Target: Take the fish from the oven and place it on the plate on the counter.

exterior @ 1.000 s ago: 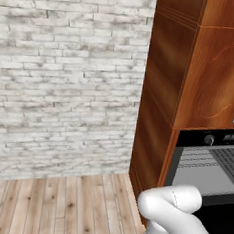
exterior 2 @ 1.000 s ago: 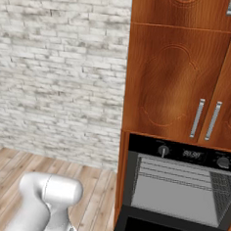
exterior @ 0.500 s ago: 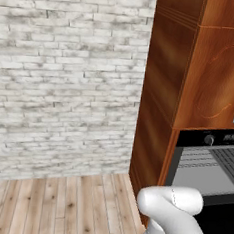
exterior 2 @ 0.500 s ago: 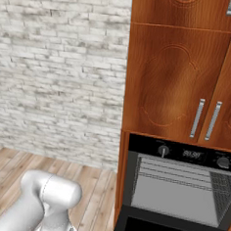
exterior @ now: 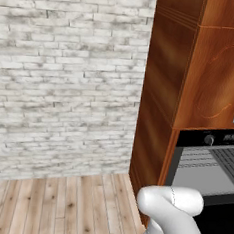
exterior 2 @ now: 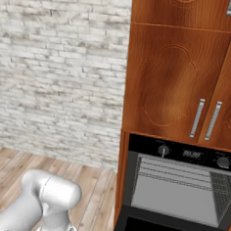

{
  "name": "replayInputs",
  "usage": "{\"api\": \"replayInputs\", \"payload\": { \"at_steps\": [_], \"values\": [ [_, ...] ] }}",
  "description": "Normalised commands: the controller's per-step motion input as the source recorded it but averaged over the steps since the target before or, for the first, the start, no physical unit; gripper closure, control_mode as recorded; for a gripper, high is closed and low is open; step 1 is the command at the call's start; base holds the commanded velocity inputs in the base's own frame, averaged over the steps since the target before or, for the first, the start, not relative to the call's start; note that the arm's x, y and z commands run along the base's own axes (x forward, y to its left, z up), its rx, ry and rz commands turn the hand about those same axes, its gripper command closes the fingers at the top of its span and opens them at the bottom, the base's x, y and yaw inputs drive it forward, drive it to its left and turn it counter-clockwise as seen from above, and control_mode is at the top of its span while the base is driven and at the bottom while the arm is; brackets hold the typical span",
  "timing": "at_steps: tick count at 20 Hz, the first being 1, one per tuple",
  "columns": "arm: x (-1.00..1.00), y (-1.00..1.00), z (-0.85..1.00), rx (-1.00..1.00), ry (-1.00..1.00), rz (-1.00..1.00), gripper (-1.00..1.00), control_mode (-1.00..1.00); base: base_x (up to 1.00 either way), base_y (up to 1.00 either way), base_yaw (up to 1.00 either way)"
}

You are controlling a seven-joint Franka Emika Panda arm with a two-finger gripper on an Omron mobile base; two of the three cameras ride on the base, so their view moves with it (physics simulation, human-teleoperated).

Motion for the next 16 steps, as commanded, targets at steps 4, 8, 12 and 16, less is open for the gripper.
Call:
{"api": "replayInputs", "payload": {
  "at_steps": [4, 8, 12, 16],
  "values": [
    [0.65, 0.02, 0.05, -0.01, 0.01, 0.06, -1.00, -1.00, 0.00, 0.00, 0.00],
    [0.96, 0.02, -0.26, -0.01, 0.03, 0.12, -1.00, -1.00, 0.00, 0.00, 0.00],
    [1.00, 0.00, -0.23, 0.00, 0.10, 0.20, -1.00, -1.00, 0.00, 0.00, 0.00],
    [0.99, 0.01, -0.13, 0.00, 0.09, 0.29, -1.00, -1.00, 0.00, 0.00, 0.00]
  ]
}}
